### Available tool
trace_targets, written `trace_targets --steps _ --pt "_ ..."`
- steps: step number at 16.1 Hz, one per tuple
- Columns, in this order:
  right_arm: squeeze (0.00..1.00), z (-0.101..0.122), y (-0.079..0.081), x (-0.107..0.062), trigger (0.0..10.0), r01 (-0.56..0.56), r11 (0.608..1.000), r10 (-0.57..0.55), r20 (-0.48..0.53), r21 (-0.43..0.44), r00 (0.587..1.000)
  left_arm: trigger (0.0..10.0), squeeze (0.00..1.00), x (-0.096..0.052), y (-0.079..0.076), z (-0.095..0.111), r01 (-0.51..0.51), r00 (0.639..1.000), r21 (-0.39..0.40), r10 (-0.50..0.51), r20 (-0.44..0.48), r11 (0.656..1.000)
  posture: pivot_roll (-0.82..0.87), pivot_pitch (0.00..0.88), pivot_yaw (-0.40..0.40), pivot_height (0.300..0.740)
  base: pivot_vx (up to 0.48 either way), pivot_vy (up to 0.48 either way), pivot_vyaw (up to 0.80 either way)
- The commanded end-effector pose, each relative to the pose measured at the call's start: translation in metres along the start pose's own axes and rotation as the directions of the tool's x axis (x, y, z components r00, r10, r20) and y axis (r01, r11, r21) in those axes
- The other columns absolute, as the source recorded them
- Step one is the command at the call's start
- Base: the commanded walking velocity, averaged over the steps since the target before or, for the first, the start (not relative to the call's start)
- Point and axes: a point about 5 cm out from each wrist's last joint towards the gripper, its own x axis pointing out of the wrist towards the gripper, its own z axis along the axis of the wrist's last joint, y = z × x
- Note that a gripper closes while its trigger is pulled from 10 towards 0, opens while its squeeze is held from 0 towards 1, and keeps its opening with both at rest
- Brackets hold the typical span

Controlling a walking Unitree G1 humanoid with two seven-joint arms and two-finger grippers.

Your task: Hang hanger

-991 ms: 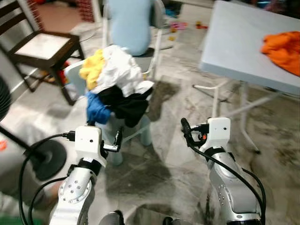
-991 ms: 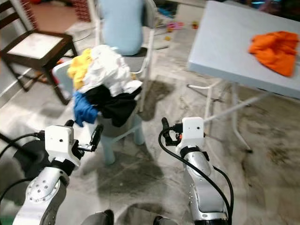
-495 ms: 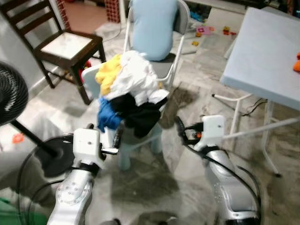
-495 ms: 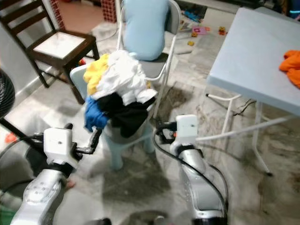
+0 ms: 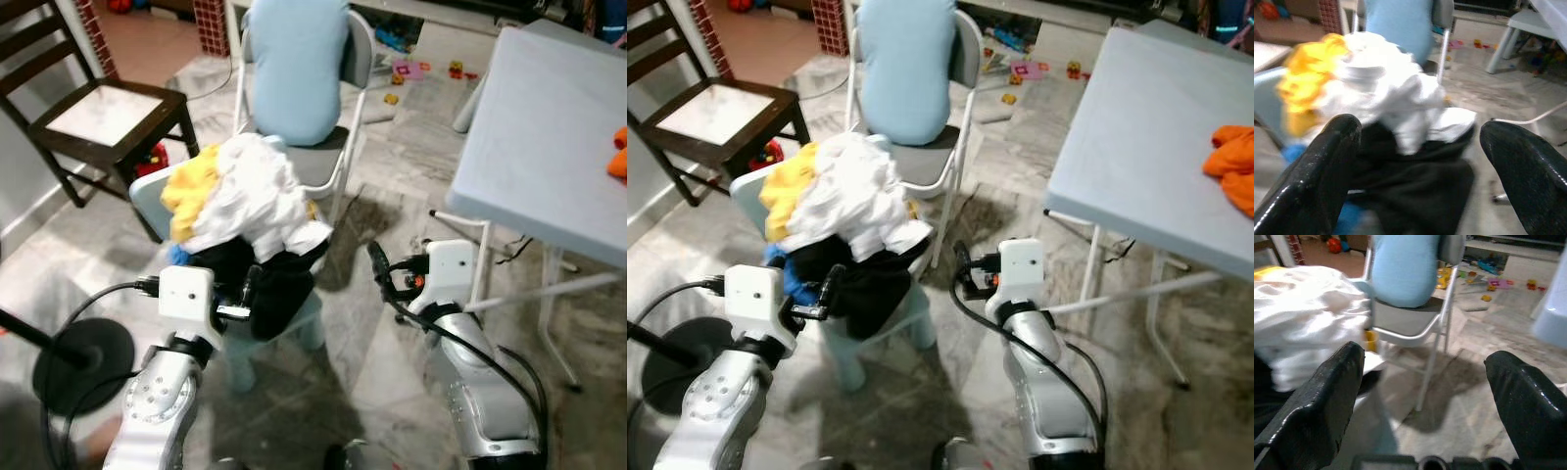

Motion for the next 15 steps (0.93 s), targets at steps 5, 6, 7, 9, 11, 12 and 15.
trace_targets --steps 5,6,7,9,11,12,15 --pt "0.00 -0.007 -0.003 -0.002 10.0 0.010 1.000 -0.011 -0.019 -0.025 1.000 10.0 0.00 -0.001 0.000 0.000 -0.011 1.000 0.020 0.011 -0.007 1.000 0.02 0.167 -0.078 0.740 0.327 0.116 0.00" --pt "0.00 -0.009 -0.003 -0.002 10.0 0.008 1.000 -0.009 -0.025 -0.027 1.000 10.0 0.00 -0.001 0.000 -0.002 -0.025 1.000 0.017 0.025 -0.018 1.000 0.02 0.166 -0.081 0.740 0.000 0.446 0.00" --pt "0.00 -0.010 -0.004 -0.002 10.0 0.005 1.000 -0.006 -0.030 -0.030 1.000 10.0 0.00 -0.001 0.002 -0.003 -0.035 0.999 0.013 0.035 -0.020 0.999 0.02 0.166 -0.081 0.740 0.000 0.461 0.00" --pt "0.00 -0.012 -0.004 -0.002 10.0 0.003 1.000 -0.004 -0.039 -0.031 0.999 10.0 0.00 -0.001 0.002 -0.005 -0.044 0.999 0.005 0.044 -0.032 0.999 0.02 0.168 -0.083 0.740 0.000 0.463 0.00" --pt "0.00 -0.012 -0.003 -0.002 10.0 0.000 1.000 -0.001 -0.038 -0.031 0.999 10.0 0.00 -0.001 0.001 -0.003 -0.036 0.999 0.013 0.036 -0.018 0.999 0.02 0.168 -0.083 0.740 0.000 0.000 0.00" --pt "0.00 -0.012 -0.002 -0.002 10.0 -0.003 0.999 0.002 -0.038 -0.032 0.999 10.0 0.00 0.000 0.001 -0.004 -0.039 0.999 0.013 0.039 -0.020 0.999 0.02 0.168 -0.083 0.740 0.000 0.000 0.00" --pt "0.00 -0.013 -0.002 -0.002 10.0 -0.005 0.999 0.004 -0.039 -0.033 0.999 10.0 0.00 0.001 0.004 -0.004 -0.074 0.997 0.029 0.075 -0.024 0.997 0.02 0.169 -0.082 0.740 0.000 0.000 0.00"
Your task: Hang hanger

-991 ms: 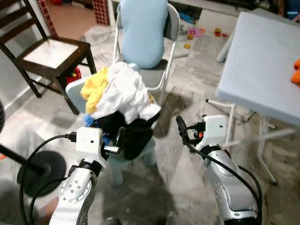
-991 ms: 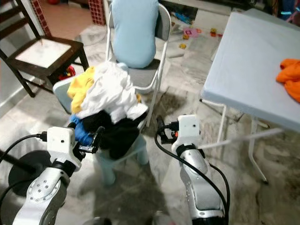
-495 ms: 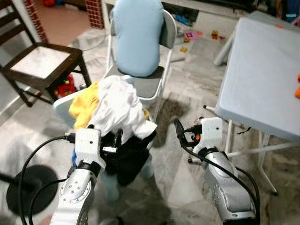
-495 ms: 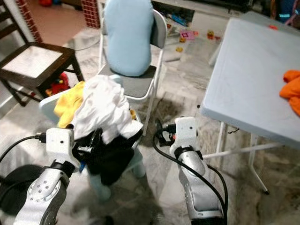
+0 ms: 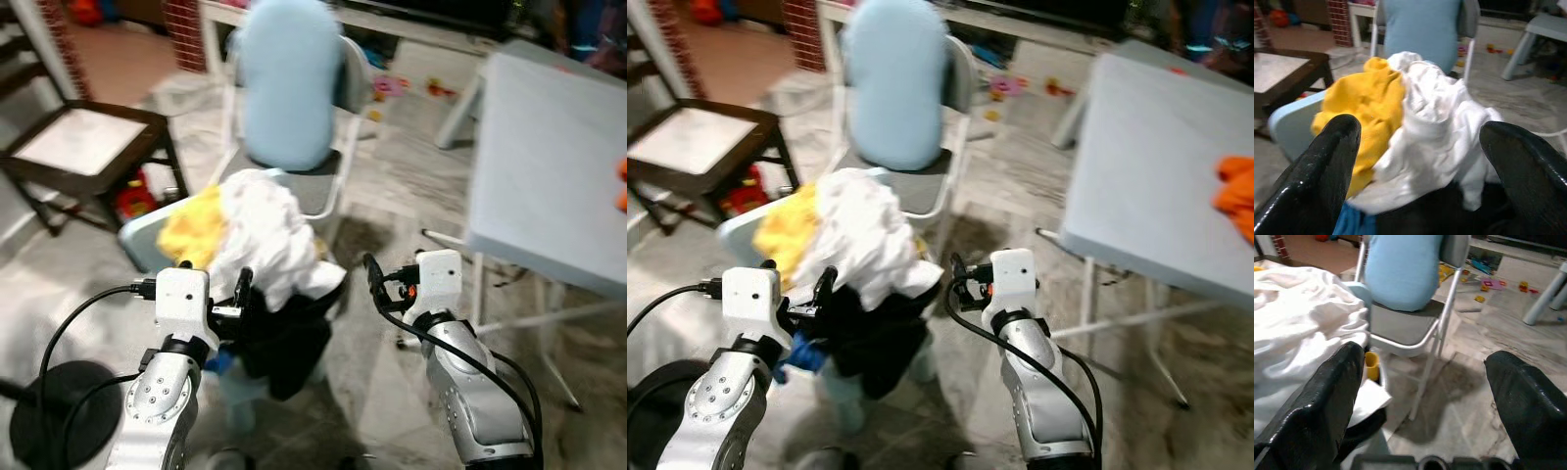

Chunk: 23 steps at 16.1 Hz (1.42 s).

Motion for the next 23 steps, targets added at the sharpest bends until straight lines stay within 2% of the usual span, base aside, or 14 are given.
trace_targets --steps 1,7,10,14,16,18,19,21,22,23 --pt "0.00 -0.003 -0.010 -0.003 10.0 0.023 1.000 -0.023 -0.009 -0.005 1.000 10.0 0.00 0.001 -0.004 -0.003 0.000 1.000 0.009 0.000 -0.013 1.000 0.02 0.169 -0.082 0.740 0.000 0.000 0.00" --pt "0.00 -0.003 -0.009 -0.003 10.0 0.016 1.000 -0.016 -0.009 -0.011 1.000 10.0 0.00 0.009 0.001 -0.005 -0.045 0.999 -0.001 0.045 -0.022 0.999 0.02 0.179 -0.085 0.740 0.000 0.000 0.00" --pt "0.00 -0.002 -0.007 -0.003 10.0 0.007 1.000 -0.007 -0.012 -0.011 1.000 10.0 0.00 0.012 0.007 -0.012 -0.128 0.990 -0.004 0.127 -0.061 0.992 0.01 0.182 -0.085 0.740 0.000 0.000 0.00" --pt "0.00 0.000 -0.004 -0.005 10.0 -0.009 0.999 0.009 -0.010 -0.032 1.000 10.0 0.00 0.031 0.013 -0.016 -0.136 0.988 -0.040 0.133 -0.077 0.990 -0.02 0.185 -0.099 0.740 0.000 0.000 0.00" --pt "0.00 0.005 -0.009 -0.007 10.0 -0.007 0.998 0.007 0.002 -0.059 1.000 10.0 0.00 0.039 0.014 -0.014 -0.140 0.989 -0.051 0.137 -0.063 0.989 -0.05 0.194 -0.110 0.740 0.000 0.000 0.00" --pt "0.00 0.004 -0.015 -0.009 10.0 0.005 0.998 -0.006 -0.011 -0.066 1.000 10.0 0.00 0.055 0.015 -0.014 -0.149 0.988 -0.136 0.142 -0.058 0.979 -0.07 0.196 -0.116 0.740 0.000 0.000 0.00" --pt "0.00 0.005 -0.014 -0.011 10.0 0.001 0.997 -0.001 -0.009 -0.071 1.000 10.0 0.00 0.061 0.016 -0.013 -0.162 0.986 -0.147 0.156 -0.050 0.976 -0.09 0.196 -0.118 0.740 0.000 0.000 0.00" --pt "0.00 0.007 -0.012 -0.011 10.0 -0.010 0.996 0.010 -0.006 -0.084 1.000 10.0 0.00 0.063 0.014 -0.016 -0.157 0.987 -0.175 0.148 -0.063 0.972 -0.09 0.193 -0.119 0.740 0.000 0.000 0.00" --pt "0.00 0.006 -0.009 -0.013 10.0 -0.023 0.993 0.023 -0.004 -0.114 1.000 10.0 0.00 0.065 0.003 -0.021 -0.113 0.993 -0.197 0.102 -0.067 0.974 -0.09 0.191 -0.122 0.740 0.000 0.000 0.00" --pt "0.00 0.006 -0.009 -0.013 10.0 -0.025 0.994 0.025 -0.007 -0.107 1.000 10.0 0.00 0.066 -0.001 -0.022 -0.089 0.995 -0.179 0.080 -0.055 0.980 -0.09 0.190 -0.123 0.740 0.000 0.000 0.00"
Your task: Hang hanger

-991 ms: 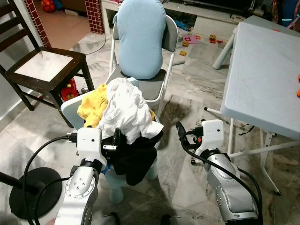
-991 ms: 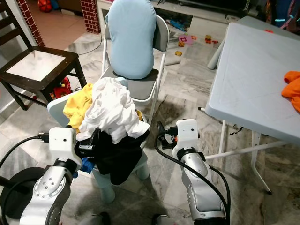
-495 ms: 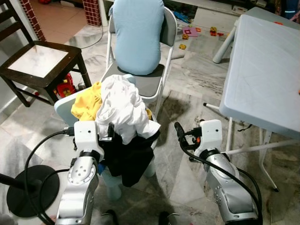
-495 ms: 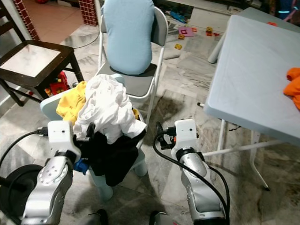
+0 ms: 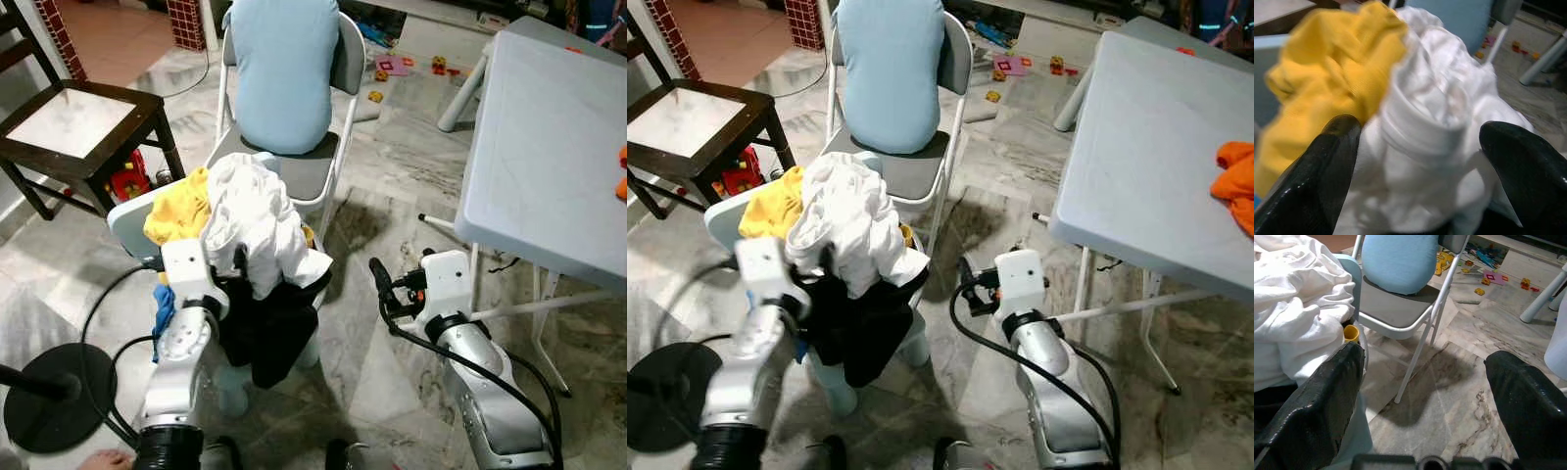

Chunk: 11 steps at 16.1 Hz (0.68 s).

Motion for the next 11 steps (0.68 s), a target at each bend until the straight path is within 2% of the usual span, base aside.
trace_targets --steps 1,2,8,10,11 --pt "0.00 0.0009 -0.0007 -0.0031 10.0 0.002 1.000 -0.002 0.002 -0.011 1.000 9.8 0.00 -0.0001 -0.0065 -0.0026 0.031 1.000 0.011 -0.031 -0.001 0.999 -0.09 0.190 -0.123 0.740 0.000 0.000 0.00" --pt "0.00 0.0024 0.0004 -0.0027 10.0 -0.008 1.000 0.008 0.006 -0.015 1.000 0.0 0.00 0.0006 -0.0080 -0.0036 0.022 1.000 0.005 -0.022 -0.002 1.000 -0.09 0.190 -0.124 0.740 0.000 0.000 0.00" --pt "0.00 0.0014 0.0057 -0.0006 10.0 -0.027 0.999 0.027 0.008 -0.023 1.000 0.0 0.00 -0.0052 -0.0108 -0.0063 0.012 1.000 0.018 -0.012 0.018 1.000 -0.07 0.187 -0.122 0.740 0.000 0.000 0.00" --pt "0.00 0.0010 0.0059 0.0005 10.0 -0.028 0.999 0.028 0.009 -0.025 1.000 1.5 0.00 -0.0039 -0.0063 -0.0020 0.005 1.000 0.032 -0.006 0.028 0.999 -0.07 0.186 -0.119 0.740 0.000 0.000 0.00" --pt "0.00 0.0011 0.0055 0.0008 10.0 -0.027 0.999 0.027 0.010 -0.026 1.000 1.2 0.00 -0.0037 -0.0055 -0.0010 0.004 0.999 0.042 -0.005 0.032 0.999 -0.07 0.186 -0.118 0.740 0.000 0.000 0.00"
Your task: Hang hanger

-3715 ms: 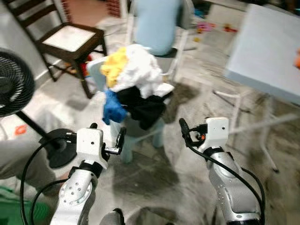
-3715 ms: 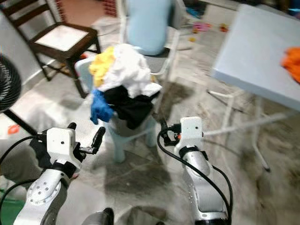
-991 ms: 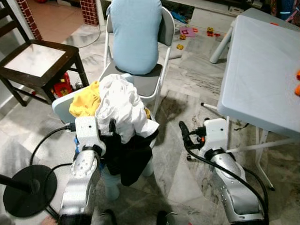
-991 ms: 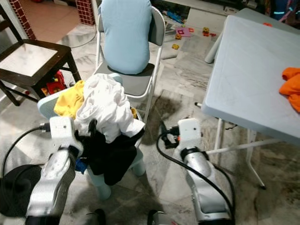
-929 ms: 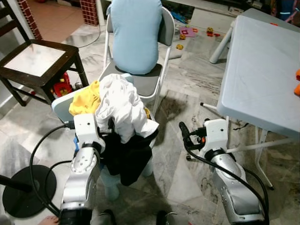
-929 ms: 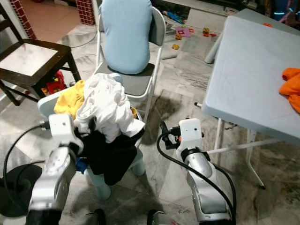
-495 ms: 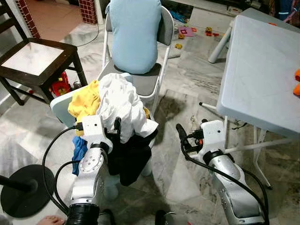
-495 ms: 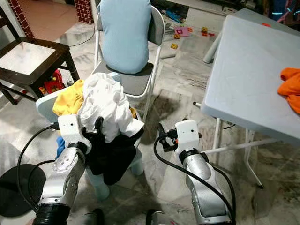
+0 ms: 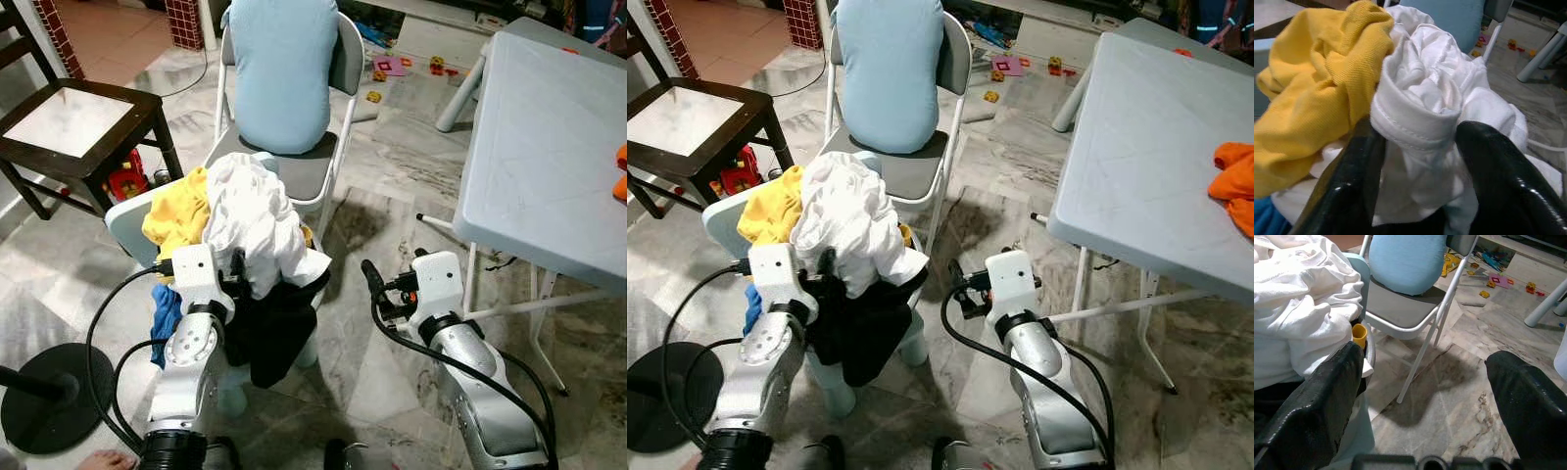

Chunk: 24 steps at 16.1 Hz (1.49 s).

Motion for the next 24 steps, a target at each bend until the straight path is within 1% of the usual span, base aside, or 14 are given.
trace_targets --steps 1,2,7,8,9,10,11,14,17,19,20,22,23,24 --pt "0.00 0.001 -0.003 0.000 10.0 0.005 1.000 -0.005 0.004 -0.007 1.000 0.2 0.00 0.000 -0.002 0.004 0.001 1.000 0.022 -0.001 0.019 1.000 -0.07 0.186 -0.116 0.740 0.000 0.000 0.00" --pt "0.00 0.001 -0.003 0.000 10.0 0.007 1.000 -0.007 0.006 -0.007 1.000 0.0 0.00 0.000 0.001 0.006 -0.018 0.999 0.047 0.017 0.028 0.999 -0.07 0.186 -0.115 0.740 0.000 0.000 0.00" --pt "0.00 0.002 -0.003 0.000 10.0 0.009 1.000 -0.009 0.010 -0.010 1.000 0.0 0.00 -0.001 0.015 0.010 -0.049 0.998 0.089 0.046 0.038 0.995 -0.07 0.189 -0.112 0.740 0.000 0.000 0.00" --pt "0.00 0.003 -0.002 0.001 10.0 0.003 1.000 -0.003 0.016 -0.018 1.000 2.2 0.00 -0.001 0.016 0.011 -0.050 0.998 0.090 0.046 0.047 0.995 -0.07 0.191 -0.111 0.740 0.000 0.000 0.00" --pt "0.00 0.005 0.000 0.002 10.0 -0.009 0.999 0.010 0.028 -0.037 1.000 2.7 0.00 -0.001 0.018 0.014 -0.059 0.997 0.092 0.054 0.060 0.994 -0.07 0.191 -0.111 0.740 0.000 0.000 0.00" --pt "0.00 0.005 0.001 0.002 10.0 -0.011 0.999 0.012 0.028 -0.038 1.000 1.9 0.00 -0.002 0.019 0.017 -0.064 0.996 0.096 0.058 0.067 0.993 -0.07 0.191 -0.111 0.740 0.000 0.000 0.00" --pt "0.00 0.005 0.001 0.002 10.0 -0.012 0.999 0.013 0.026 -0.036 1.000 0.2 0.00 -0.002 0.019 0.018 -0.063 0.996 0.100 0.056 0.069 0.993 -0.07 0.190 -0.114 0.740 0.000 0.000 0.00" --pt "0.00 0.004 0.002 0.002 10.0 -0.014 0.999 0.014 0.023 -0.037 1.000 0.0 0.00 -0.003 0.015 0.022 -0.043 0.995 0.161 0.028 0.098 0.986 -0.07 0.189 -0.111 0.740 0.000 0.000 0.00" --pt "0.00 0.003 0.001 0.001 10.0 -0.008 0.999 0.009 0.023 -0.037 1.000 0.0 0.00 -0.003 0.005 0.031 0.010 0.987 0.258 -0.051 0.153 0.966 -0.07 0.188 -0.108 0.740 0.000 0.000 0.00" --pt "0.00 0.002 0.002 0.001 10.0 -0.009 0.999 0.009 0.022 -0.035 1.000 0.0 0.00 -0.004 -0.003 0.038 0.060 0.975 0.349 -0.130 0.180 0.935 -0.07 0.188 -0.107 0.740 0.000 0.000 0.00" --pt "0.00 0.002 0.003 0.001 10.0 -0.010 0.999 0.011 0.022 -0.034 1.000 0.0 0.00 -0.004 -0.010 0.040 0.107 0.966 0.402 -0.191 0.176 0.909 -0.07 0.188 -0.107 0.740 0.000 0.000 0.00" --pt "0.00 0.002 0.004 0.001 10.0 -0.011 0.999 0.012 0.021 -0.032 1.000 0.0 0.00 -0.003 -0.013 0.034 0.156 0.963 0.454 -0.237 0.126 0.877 -0.06 0.191 -0.105 0.740 0.000 0.000 0.00" --pt "0.00 0.002 0.005 0.001 10.0 -0.013 0.999 0.014 0.022 -0.031 1.000 4.2 0.00 -0.003 -0.013 0.024 0.202 0.963 0.470 -0.261 0.064 0.859 -0.06 0.192 -0.106 0.740 0.000 0.000 0.00" --pt "0.00 0.002 0.005 0.002 10.0 -0.012 0.999 0.013 0.022 -0.032 1.000 10.0 0.00 -0.005 -0.013 0.019 0.246 0.958 0.457 -0.286 0.019 0.855 -0.06 0.192 -0.106 0.740 0.000 0.000 0.00"
